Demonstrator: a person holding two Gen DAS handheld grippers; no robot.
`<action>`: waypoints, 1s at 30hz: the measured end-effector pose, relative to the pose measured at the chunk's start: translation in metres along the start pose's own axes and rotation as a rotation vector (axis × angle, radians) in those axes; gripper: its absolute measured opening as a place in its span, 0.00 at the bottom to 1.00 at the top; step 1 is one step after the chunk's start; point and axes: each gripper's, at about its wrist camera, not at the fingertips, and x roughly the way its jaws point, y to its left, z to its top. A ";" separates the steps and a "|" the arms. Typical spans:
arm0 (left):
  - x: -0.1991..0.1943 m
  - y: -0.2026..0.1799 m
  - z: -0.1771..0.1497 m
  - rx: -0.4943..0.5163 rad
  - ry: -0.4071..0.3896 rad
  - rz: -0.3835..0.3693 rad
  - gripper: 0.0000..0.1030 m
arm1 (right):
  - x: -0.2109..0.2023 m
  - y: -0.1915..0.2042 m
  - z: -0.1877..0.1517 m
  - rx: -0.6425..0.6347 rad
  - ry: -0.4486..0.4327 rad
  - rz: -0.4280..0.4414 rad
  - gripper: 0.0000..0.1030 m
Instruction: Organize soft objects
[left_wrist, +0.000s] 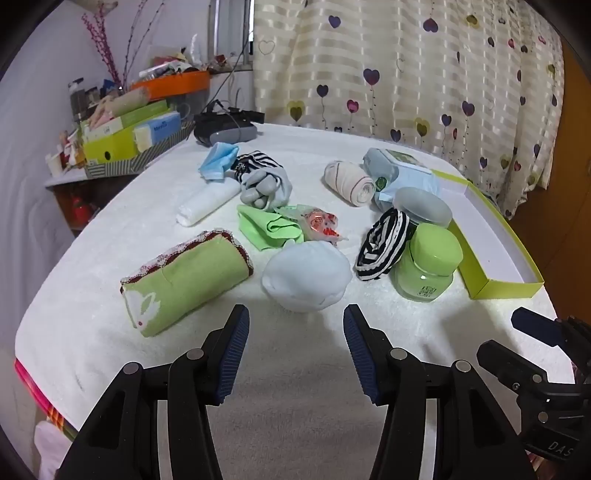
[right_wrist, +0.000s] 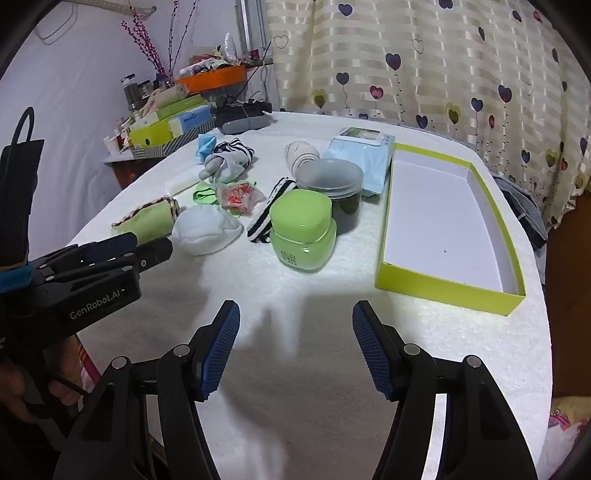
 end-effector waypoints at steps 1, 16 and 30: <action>0.000 0.000 0.000 -0.004 0.002 -0.003 0.51 | 0.000 0.000 0.000 0.001 -0.003 0.000 0.62; 0.004 -0.001 -0.003 0.004 0.013 -0.004 0.51 | -0.001 0.001 0.000 0.006 -0.005 0.012 0.62; 0.000 -0.002 -0.006 0.005 0.026 -0.035 0.51 | -0.002 0.004 0.001 0.006 -0.007 0.015 0.62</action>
